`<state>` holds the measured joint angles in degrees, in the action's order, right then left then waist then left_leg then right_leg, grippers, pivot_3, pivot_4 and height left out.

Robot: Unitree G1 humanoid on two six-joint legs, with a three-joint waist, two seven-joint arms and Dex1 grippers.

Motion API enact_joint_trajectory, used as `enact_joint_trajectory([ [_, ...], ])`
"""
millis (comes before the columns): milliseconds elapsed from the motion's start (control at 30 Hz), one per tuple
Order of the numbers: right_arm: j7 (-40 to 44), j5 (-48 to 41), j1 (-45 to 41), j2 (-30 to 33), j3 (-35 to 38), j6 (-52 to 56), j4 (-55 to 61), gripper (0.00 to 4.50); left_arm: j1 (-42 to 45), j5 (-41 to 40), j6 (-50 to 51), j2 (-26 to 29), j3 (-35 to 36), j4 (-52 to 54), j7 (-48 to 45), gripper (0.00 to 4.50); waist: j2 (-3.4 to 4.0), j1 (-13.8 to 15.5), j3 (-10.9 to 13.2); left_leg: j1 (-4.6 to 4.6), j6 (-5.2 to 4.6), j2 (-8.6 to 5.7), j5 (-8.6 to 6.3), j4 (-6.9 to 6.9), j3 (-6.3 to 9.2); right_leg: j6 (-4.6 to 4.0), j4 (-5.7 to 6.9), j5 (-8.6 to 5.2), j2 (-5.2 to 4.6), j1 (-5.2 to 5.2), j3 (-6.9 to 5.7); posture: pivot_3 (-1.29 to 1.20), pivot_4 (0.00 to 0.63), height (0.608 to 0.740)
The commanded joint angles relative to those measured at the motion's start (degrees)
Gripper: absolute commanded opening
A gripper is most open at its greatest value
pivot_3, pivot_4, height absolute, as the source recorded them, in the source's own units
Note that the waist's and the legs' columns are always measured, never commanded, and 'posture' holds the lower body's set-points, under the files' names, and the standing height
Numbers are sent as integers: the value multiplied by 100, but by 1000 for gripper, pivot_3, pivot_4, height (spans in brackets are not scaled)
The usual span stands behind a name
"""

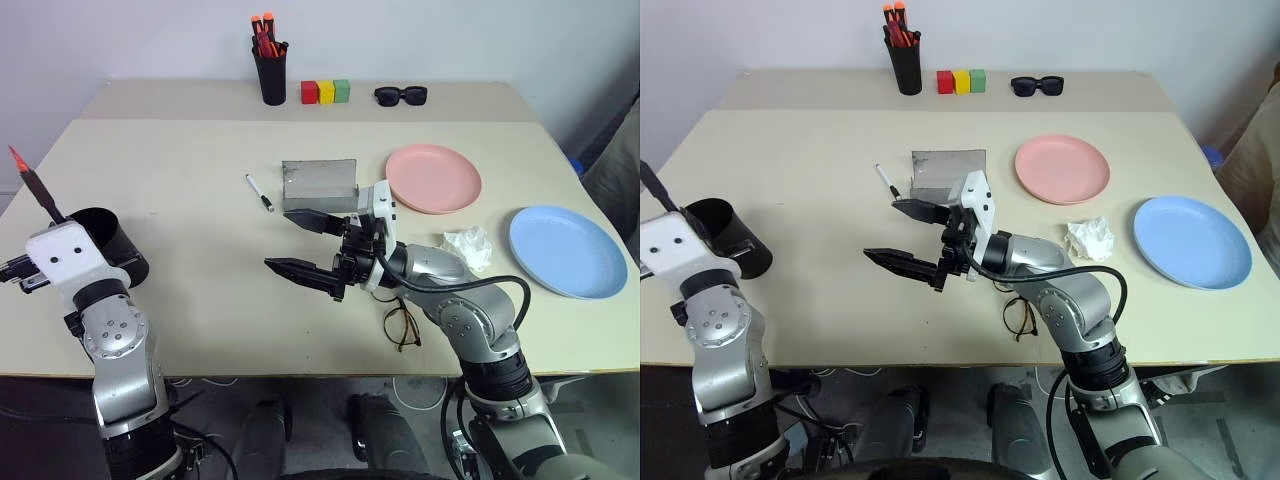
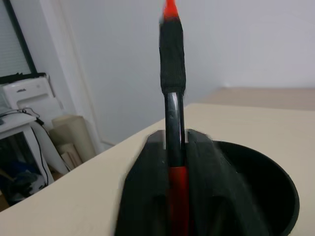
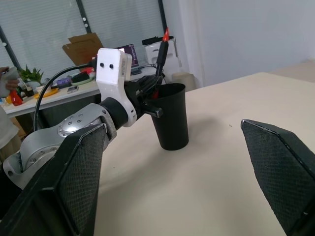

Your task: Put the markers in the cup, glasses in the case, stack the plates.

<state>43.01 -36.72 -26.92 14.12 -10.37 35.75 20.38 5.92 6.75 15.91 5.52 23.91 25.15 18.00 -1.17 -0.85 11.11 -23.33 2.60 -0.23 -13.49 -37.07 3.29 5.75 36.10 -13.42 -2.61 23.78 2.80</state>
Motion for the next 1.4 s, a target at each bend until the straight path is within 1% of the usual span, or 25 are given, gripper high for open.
enact_joint_trajectory([
  [33, -19, -43, 10, -30, 11, -93, 218, 4500, 40, -6, -69, 0, 25, 70, 45, 2694, 0, 2, 0, 0, 0, 0, 0, 0, -1, 0, 0, 0, 0, 0, 0, 0, 150, 740],
  [100, -19, -42, 6, -34, 6, -94, 214, 4500, 49, 1, -64, -9, 25, 66, 60, 3647, 0, 2, 0, 0, 0, 0, 0, 0, 0, 0, 0, 0, 0, 0, 0, 0, 150, 740],
  [333, -23, -31, -20, -52, -3, -106, 199, 4500, 145, -5, -119, 7, 62, 73, 89, 3647, 0, -2, 0, 0, 0, 0, 0, 0, 0, -1, 0, -1, 0, 0, 0, 0, 150, 740],
  [433, -33, -30, -42, -63, 10, -112, 185, 4500, 436, -48, -197, 173, 8, 156, -13, 3647, -1, 8, 0, -1, 0, 0, 0, 0, 0, 0, -1, -1, 0, 0, 0, 0, 150, 740],
  [533, -69, -47, -71, -45, 85, -105, 184, 4500, 896, -154, -70, 378, -208, 278, -308, 3647, -1, 13, 0, -3, 0, 0, 0, -1, 2, -1, -1, -1, 0, 0, -2, 0, 150, 740],
  [633, -175, -122, -154, 1, 331, -83, 116, 4500, 1670, -474, 472, 549, -743, 294, -899, 3647, -1, 20, 0, -5, 0, -2, 0, -1, 1, 0, -4, 0, -1, 0, -3, 0, 150, 740],
  [733, -266, -159, -219, 38, 535, -77, 31, 4500, 2356, -547, 1599, 506, -1202, 1, -1125, 3647, -2, 14, 1, -6, 0, -4, 0, -4, 1, 14, -7, 7, -1, -3, -3, 0, 150, 740],
  [800, -289, -105, -232, 94, 608, -99, -8, 4500, 2709, -602, 2438, 386, -1446, -337, -1193, 3647, -1, -3, 1, -5, 0, -5, 0, -4, 1, 19, -7, 9, -1, -4, -3, 0, 150, 740],
  [833, -293, -75, -230, 129, 637, -112, -23, 4500, 2903, -623, 2841, 272, -1516, -590, -1158, 3912, -1, -28, 1, -4, 0, -5, 0, -2, 1, 20, -7, 8, 0, -3, -3, 0, 150, 740],
  [900, -303, -28, -216, 201, 691, -129, -25, 4500, 3294, -684, 3544, -93, -1377, -1185, -867, 4478, -1, -41, 1, -2, -2, -4, -1, 3, 3, 22, -2, 7, 4, -1, -3, 0, 150, 740],
  [967, -321, 11, -196, 281, 732, -143, -11, 4500, 3670, -643, 4002, -422, -1168, -1807, -509, 4478, 1, -31, 3, -3, -2, -2, 0, 4, 5, 22, 0, 7, 7, 4, -3, 0, 150, 740],
  [1033, -329, 75, -161, 379, 767, -167, 15, 4500, 4109, -528, 4223, -596, -1018, -2510, -139, 4478, -1, -31, 5, -6, -2, -2, 0, 3, 7, 23, 0, 8, 8, 7, -4, 0, 150, 740],
  [1133, -315, 195, -2, 624, 852, -227, 95, 4500, 4778, -681, 4121, -731, -650, -3746, 197, 4478, -3, -8, 6, -11, -2, -3, 0, 2, 7, 24, 0, 8, 6, 11, -4, 0, 150, 740],
  [1233, -271, 309, 292, 896, 884, -300, 206, 4500, 5391, -926, 3665, -696, -162, -5062, 508, 4478, -4, 10, 6, -11, -2, -6, 0, 2, 6, 27, -3, 7, 1, 10, -4, 0, 150, 740],
  [1400, -298, 361, 666, 1087, 892, -362, 436, 4500, 6097, -1098, 2996, -462, 42, -6789, 672, 4478, -5, -5, 8, -12, -2, -9, -1, 8, 4, 31, -3, 4, -2, 12, -3, 0, 150, 740],
])
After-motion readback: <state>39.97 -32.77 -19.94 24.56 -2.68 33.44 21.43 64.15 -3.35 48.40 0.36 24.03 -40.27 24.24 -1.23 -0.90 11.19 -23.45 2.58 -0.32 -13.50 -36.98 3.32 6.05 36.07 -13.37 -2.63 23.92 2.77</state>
